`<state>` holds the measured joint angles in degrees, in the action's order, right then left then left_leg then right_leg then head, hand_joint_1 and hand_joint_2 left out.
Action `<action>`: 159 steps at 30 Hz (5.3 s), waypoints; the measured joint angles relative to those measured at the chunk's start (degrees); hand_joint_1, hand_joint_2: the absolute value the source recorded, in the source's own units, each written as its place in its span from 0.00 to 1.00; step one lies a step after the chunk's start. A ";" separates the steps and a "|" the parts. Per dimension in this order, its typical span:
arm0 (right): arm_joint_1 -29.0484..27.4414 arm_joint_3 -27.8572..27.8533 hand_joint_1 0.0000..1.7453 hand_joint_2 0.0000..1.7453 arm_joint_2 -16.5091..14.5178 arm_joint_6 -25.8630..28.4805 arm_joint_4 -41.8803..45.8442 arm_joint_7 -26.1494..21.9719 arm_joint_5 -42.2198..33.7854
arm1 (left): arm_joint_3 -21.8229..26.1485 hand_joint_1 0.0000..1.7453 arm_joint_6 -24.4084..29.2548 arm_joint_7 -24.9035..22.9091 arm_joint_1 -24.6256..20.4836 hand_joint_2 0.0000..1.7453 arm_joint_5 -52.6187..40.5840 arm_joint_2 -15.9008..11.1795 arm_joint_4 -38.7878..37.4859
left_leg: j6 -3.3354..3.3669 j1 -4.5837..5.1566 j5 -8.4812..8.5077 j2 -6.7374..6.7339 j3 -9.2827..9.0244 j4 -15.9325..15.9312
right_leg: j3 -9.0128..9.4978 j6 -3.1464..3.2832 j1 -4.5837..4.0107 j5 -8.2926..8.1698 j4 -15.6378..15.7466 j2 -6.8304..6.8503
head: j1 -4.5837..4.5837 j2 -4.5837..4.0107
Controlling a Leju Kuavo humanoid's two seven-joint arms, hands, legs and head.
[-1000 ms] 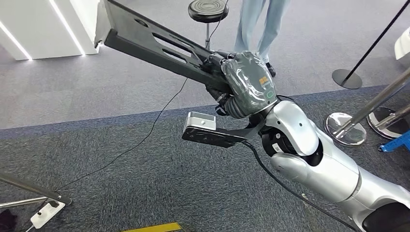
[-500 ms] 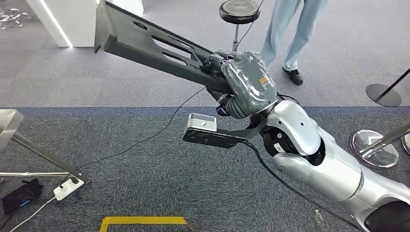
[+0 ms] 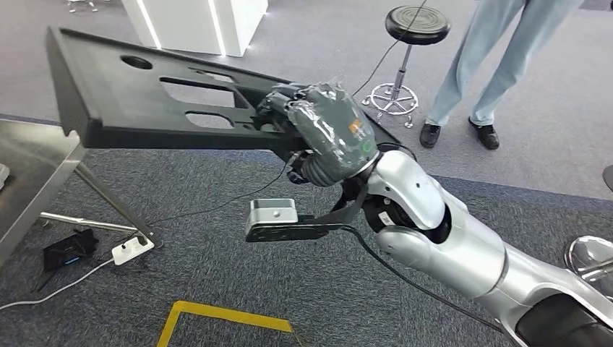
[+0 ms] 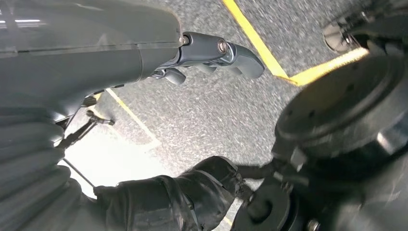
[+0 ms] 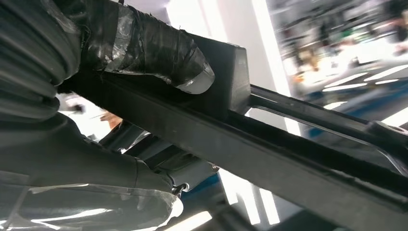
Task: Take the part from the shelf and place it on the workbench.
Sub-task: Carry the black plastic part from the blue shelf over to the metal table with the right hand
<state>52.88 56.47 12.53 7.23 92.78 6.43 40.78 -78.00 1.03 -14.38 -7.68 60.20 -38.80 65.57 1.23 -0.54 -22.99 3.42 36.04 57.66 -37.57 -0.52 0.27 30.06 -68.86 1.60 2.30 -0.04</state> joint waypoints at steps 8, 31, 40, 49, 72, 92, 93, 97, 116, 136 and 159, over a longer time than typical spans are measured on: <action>2.09 1.60 1.00 1.00 -7.52 1.61 -7.56 -2.75 -0.36 | -0.64 0.00 -2.62 -1.34 -0.08 1.00 -4.34 0.36 -0.23 | -2.80 -1.12 0.55 5.61 2.80 1.24 | 3.96 0.92 0.62 -3.79 9.33 -4.68 | -0.02 0.00; 8.29 4.85 1.00 1.00 -18.11 1.22 -20.82 -5.87 -3.31 | 5.11 0.00 -21.44 -7.83 -7.56 1.00 -23.08 6.27 -9.30 | -0.49 -0.37 0.44 0.95 1.63 1.01 | -2.85 -0.35 -0.08 0.70 -3.62 -1.96 | 0.38 0.00; 3.17 -0.03 1.00 1.00 2.90 -10.54 -0.60 16.13 -1.66 | 8.78 0.00 7.48 -3.21 6.62 1.00 5.48 5.14 -4.88 | -2.65 -0.91 -1.55 2.21 3.37 3.87 | 3.90 1.26 0.08 -4.75 10.49 -2.92 | 0.15 0.00; 2.06 -0.85 1.00 1.00 10.13 -11.12 8.17 16.00 -1.63 | 8.94 0.00 9.34 -2.14 5.78 1.00 8.85 5.11 -2.04 | -2.06 0.25 -1.20 -6.84 1.18 3.10 | 5.16 1.26 -0.55 -3.67 10.63 3.31 | 0.51 0.00; 1.89 -1.99 1.00 1.00 15.06 -11.70 11.20 14.68 -1.77 | 8.48 0.00 10.74 -1.24 4.97 1.00 9.65 4.77 0.65 | -2.74 -0.35 -4.25 -0.69 5.36 8.95 | 3.76 0.71 1.12 -3.73 9.24 -1.68 | 0.74 0.00; 4.55 -0.02 1.00 1.00 14.37 -13.64 5.02 12.60 -3.86 | 6.90 0.00 11.19 0.69 3.40 1.00 12.70 4.66 1.00 | 0.80 0.11 -1.08 1.02 -0.25 0.80 | -2.92 -1.67 0.60 0.37 -3.42 -1.80 | 0.21 0.00; 4.58 0.06 1.00 1.00 14.37 -13.82 4.66 12.74 -3.77 | 6.88 0.00 11.17 0.69 3.39 1.00 12.80 4.63 1.02 | 0.62 0.01 -1.28 1.78 -0.24 1.09 | -1.50 -1.72 0.78 -1.95 0.35 -2.19 | 0.20 0.00; 4.92 0.56 1.00 1.00 14.29 -15.91 3.26 13.84 -2.64 | 6.49 0.00 10.92 0.58 3.20 1.00 12.69 3.61 1.40 | -0.68 -0.11 -1.78 4.10 0.68 2.09 | 1.99 -1.14 0.96 -4.23 8.54 -4.22 | 0.10 0.01; 4.87 6.41 1.00 1.00 12.48 -18.52 -0.73 14.98 2.63 | 2.18 0.00 8.04 -0.63 1.14 1.00 9.17 -1.54 2.27 | -1.18 -0.07 -1.25 0.17 0.38 0.99 | 2.51 0.61 0.13 -4.16 9.02 -3.01 | 0.86 0.00; 6.73 8.74 1.00 1.00 8.23 -18.34 -3.34 13.27 5.10 | 1.02 0.00 6.45 -1.01 0.75 1.00 7.61 -2.65 2.27 | -1.21 -0.03 -1.26 0.16 0.48 1.13 | 2.62 0.59 0.20 -4.17 9.18 -2.82 | 0.87 0.00; 7.69 9.38 1.00 1.00 7.30 -18.57 -2.63 14.01 5.86 | 0.63 0.00 6.28 -0.77 0.78 1.00 8.13 -3.32 2.29 | -0.15 -0.12 -1.57 0.03 0.30 1.21 | 2.91 -0.34 0.27 -4.09 9.60 -2.87 | 0.87 0.00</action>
<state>60.57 65.86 19.84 -11.34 90.15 20.44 46.64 -77.37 7.31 -15.15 -6.90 68.33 -42.12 67.86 1.08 -0.65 -24.56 3.45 36.34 58.87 -34.66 -0.86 0.54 25.98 -59.26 -1.26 3.17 -0.04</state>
